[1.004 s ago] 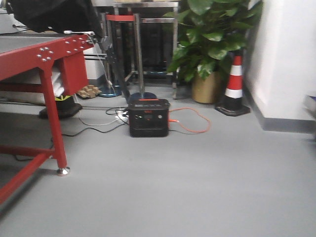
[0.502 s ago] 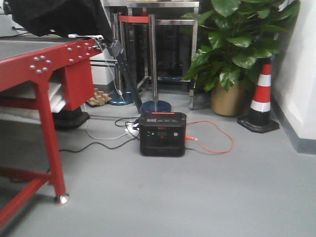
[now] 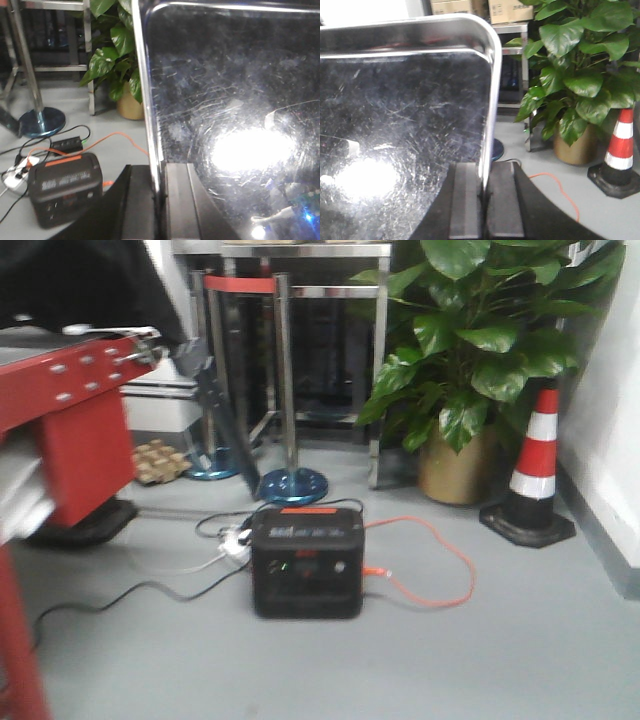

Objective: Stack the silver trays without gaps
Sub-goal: 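Hold the silver tray in both grippers while the base drives away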

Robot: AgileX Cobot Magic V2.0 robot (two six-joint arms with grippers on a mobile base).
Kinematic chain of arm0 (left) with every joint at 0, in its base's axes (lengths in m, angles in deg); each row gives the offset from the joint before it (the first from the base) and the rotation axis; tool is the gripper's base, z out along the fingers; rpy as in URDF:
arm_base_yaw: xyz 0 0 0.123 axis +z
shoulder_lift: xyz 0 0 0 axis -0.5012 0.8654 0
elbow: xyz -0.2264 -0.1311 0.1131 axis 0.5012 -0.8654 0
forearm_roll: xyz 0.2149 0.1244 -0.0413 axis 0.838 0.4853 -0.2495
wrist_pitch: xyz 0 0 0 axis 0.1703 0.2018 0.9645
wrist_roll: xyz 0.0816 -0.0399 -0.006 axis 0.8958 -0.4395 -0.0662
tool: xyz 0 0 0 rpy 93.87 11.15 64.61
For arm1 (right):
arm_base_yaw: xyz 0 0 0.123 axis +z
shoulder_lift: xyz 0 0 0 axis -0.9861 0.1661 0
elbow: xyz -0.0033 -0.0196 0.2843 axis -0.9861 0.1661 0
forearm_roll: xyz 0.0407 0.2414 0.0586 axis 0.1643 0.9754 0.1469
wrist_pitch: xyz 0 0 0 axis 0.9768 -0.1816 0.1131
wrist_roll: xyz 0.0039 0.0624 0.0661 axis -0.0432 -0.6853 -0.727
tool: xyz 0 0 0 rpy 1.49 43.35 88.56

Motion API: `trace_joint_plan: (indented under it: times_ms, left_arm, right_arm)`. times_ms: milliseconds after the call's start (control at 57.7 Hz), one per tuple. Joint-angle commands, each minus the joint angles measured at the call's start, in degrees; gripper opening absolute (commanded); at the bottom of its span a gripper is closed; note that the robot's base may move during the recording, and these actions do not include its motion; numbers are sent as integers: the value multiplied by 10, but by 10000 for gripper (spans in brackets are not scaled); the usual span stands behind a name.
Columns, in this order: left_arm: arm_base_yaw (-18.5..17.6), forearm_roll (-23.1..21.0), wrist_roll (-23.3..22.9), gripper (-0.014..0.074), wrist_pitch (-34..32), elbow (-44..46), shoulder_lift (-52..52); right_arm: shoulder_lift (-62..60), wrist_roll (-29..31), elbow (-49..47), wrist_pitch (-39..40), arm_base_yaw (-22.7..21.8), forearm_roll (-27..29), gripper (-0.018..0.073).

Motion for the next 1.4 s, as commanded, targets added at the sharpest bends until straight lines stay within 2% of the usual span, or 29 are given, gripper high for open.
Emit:
trace_joint_plan:
  times_ms: [0, 1385]
  left_arm:
    - [-1, 12, 3, -20, -11, 4, -10]
    - [10, 21, 3, -20, -11, 4, -10]
  right_arm:
    - [-6, 6, -4, 30, -1, -9, -80]
    - [-6, 6, -4, 30, -1, -9, -80]
